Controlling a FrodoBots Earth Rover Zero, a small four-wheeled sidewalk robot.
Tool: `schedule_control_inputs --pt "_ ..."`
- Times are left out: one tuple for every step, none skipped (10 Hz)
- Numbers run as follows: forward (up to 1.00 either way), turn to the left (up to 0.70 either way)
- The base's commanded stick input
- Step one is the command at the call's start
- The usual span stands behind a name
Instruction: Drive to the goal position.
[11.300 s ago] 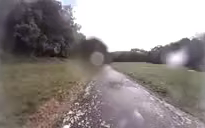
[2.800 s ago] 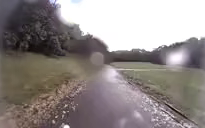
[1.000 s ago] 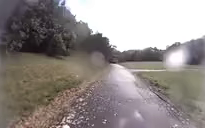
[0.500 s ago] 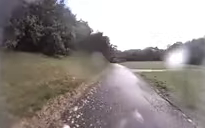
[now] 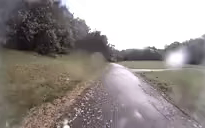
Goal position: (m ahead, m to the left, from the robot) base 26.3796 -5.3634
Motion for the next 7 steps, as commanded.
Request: schedule_control_inputs --pt "0.7 0.0" --pt "0.7 0.0" --pt "0.7 0.0" --pt "0.7 0.0" --pt "0.7 0.0" --pt "0.7 0.0" --pt "0.7 0.0"
